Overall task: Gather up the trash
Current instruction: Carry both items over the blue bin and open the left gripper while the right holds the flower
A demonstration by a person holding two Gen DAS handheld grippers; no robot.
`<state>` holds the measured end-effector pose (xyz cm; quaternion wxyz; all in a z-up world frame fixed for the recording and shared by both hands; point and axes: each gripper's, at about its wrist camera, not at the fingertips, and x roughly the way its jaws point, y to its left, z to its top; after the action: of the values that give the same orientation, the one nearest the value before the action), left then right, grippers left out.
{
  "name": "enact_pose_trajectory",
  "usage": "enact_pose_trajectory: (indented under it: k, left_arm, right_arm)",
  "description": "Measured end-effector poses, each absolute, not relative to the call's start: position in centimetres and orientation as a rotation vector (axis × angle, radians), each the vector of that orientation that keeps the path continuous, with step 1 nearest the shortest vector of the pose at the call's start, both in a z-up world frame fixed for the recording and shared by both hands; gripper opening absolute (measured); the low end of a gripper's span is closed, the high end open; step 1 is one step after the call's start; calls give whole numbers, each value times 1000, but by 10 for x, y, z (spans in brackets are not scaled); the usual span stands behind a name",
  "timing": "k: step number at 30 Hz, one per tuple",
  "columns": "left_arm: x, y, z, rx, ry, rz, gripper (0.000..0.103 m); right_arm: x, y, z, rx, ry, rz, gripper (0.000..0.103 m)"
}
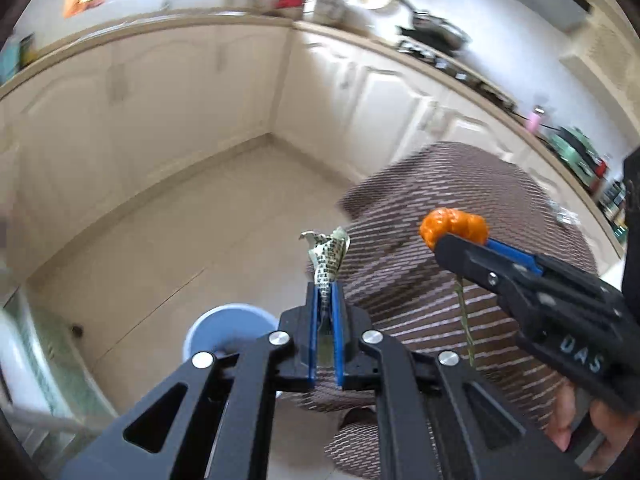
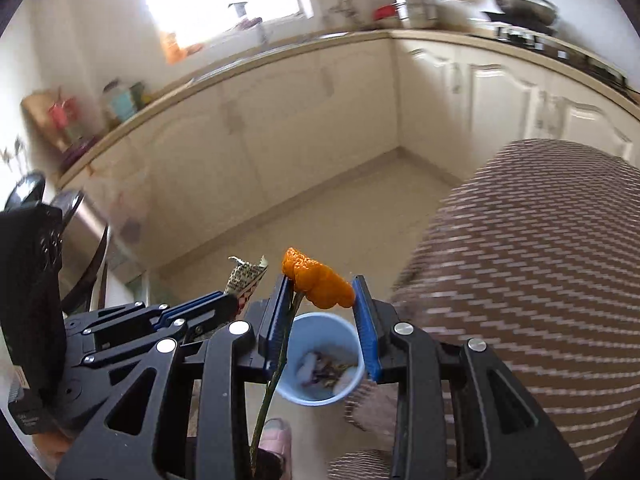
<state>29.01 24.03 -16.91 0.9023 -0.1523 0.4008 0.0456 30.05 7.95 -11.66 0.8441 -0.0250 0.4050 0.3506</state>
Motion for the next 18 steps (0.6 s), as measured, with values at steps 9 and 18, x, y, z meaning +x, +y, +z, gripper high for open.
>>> enact_pose_trajectory:
  k: [9,18]
  left_arm:
    - [282,316,-248,-440,959,208,6]
    - [322,332,-297,-503,1004,229,27]
  right_arm:
    - [294,154,-177,-159,947,781,30]
    - [315,169,-222,-199,1007,739,30]
